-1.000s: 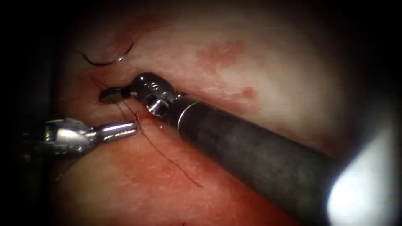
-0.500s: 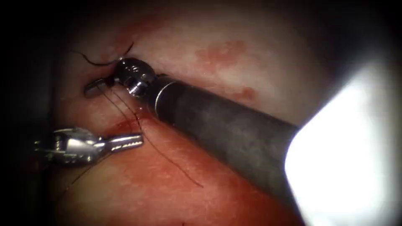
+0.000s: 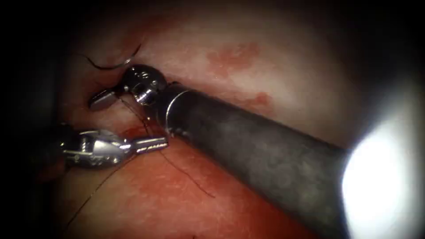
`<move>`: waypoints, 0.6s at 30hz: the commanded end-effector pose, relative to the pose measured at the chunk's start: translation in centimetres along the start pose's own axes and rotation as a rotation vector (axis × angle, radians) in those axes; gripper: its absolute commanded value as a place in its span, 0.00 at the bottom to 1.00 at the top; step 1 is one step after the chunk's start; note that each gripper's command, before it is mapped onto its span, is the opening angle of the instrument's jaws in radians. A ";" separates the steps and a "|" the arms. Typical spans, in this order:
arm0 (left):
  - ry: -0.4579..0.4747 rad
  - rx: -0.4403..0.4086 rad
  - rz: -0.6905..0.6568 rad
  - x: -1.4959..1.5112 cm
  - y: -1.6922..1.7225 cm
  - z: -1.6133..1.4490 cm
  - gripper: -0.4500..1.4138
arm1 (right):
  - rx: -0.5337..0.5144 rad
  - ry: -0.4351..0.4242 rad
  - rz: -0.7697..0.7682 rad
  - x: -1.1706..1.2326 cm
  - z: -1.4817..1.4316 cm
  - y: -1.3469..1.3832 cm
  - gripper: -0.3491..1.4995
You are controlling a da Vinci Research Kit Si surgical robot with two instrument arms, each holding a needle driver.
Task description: Wound Closure
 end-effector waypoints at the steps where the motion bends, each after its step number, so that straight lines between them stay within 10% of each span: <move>1: 0.001 -0.004 0.004 -0.10 0.05 0.10 0.00 | -0.005 0.014 -0.001 0.12 -0.01 0.01 0.00; 12: -0.005 -0.012 0.014 -0.39 0.07 0.08 0.00 | -0.016 0.025 0.006 0.26 -0.19 -0.17 0.11; 16: -0.016 -0.010 0.015 -0.49 0.05 0.06 0.00 | -0.012 0.002 -0.003 0.22 -0.22 -0.16 0.57; 18: -0.024 -0.011 0.016 -0.56 0.04 0.05 0.00 | -0.007 -0.023 -0.008 0.21 -0.25 -0.15 0.64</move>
